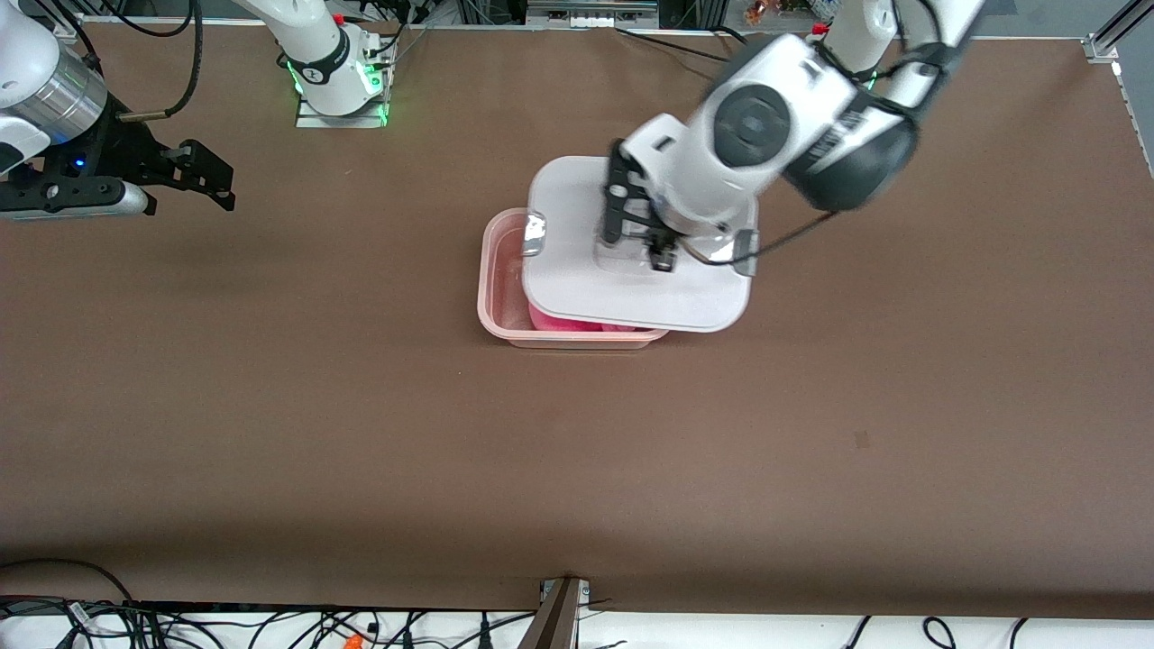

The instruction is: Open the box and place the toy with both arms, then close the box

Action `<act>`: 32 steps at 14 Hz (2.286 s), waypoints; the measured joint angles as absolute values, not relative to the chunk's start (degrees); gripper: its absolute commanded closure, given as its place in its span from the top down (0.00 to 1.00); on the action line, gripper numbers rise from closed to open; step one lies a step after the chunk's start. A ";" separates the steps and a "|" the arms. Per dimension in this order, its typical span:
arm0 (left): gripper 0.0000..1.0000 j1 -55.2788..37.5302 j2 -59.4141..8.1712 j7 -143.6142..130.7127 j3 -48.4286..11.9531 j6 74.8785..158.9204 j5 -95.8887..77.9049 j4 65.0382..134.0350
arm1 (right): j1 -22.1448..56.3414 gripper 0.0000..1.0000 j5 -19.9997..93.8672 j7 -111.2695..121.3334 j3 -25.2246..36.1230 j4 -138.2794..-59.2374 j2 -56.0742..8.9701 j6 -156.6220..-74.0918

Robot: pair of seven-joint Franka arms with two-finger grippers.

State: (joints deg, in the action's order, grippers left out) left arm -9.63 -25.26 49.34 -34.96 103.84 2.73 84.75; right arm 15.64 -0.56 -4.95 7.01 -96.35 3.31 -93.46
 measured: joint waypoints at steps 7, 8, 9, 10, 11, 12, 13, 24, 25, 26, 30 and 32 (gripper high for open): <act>0.00 -13.03 -25.79 38.09 -34.86 128.50 11.92 99.76 | 15.33 1.00 -2.77 -4.95 6.92 -94.14 2.80 -93.88; 0.00 -13.02 -25.79 37.84 -34.83 131.31 12.23 101.34 | 15.12 1.00 -2.79 -4.94 7.13 -94.00 2.72 -93.66; 0.00 -13.03 -25.79 37.47 -34.82 133.71 12.28 102.71 | 14.98 1.00 -2.79 -4.93 7.30 -93.98 2.65 -93.09; 0.00 -13.03 -25.79 37.06 -34.82 135.18 12.29 103.66 | 14.95 1.00 -2.78 -4.93 7.32 -93.98 2.61 -92.18; 0.00 -13.02 -25.79 36.47 -34.81 135.72 12.29 104.13 | 14.96 1.00 -2.78 -4.93 7.21 -93.98 2.61 -91.49; 0.00 -13.02 -25.76 36.03 -34.79 135.84 12.30 104.24 | 14.98 1.00 -2.78 -4.93 7.08 -93.95 2.61 -91.15; 0.00 -13.02 -25.75 35.54 -34.80 135.91 12.30 104.37 | 14.99 1.00 -2.78 -4.93 7.00 -93.91 2.61 -90.85; 0.00 -13.05 -25.71 33.80 -34.58 136.43 12.33 104.71 | 14.99 1.00 -2.78 -4.95 6.98 -93.82 2.61 -90.41; 0.00 -13.05 -25.75 33.58 -34.56 136.48 12.33 104.71 | 14.99 1.00 -2.78 -4.95 6.98 -93.82 2.61 -90.41; 0.00 -13.05 -25.77 33.09 -34.54 136.55 12.33 104.71 | 14.99 1.00 -2.78 -4.95 6.98 -93.81 2.61 -90.41; 0.99 -13.05 -25.83 32.58 -34.45 136.77 12.33 104.74 | 14.99 1.00 -2.78 -4.95 6.98 -93.81 2.61 -90.40; 1.00 -13.04 -25.90 32.22 -34.24 136.76 12.33 104.89 | 14.99 1.00 -2.78 -4.95 6.98 -93.81 2.61 -90.40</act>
State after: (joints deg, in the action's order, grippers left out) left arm -13.04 -25.90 32.22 -34.24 136.76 12.33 104.89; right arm 14.99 -2.78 -4.95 6.98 -93.81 2.61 -90.40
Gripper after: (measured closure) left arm 0.784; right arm 0.000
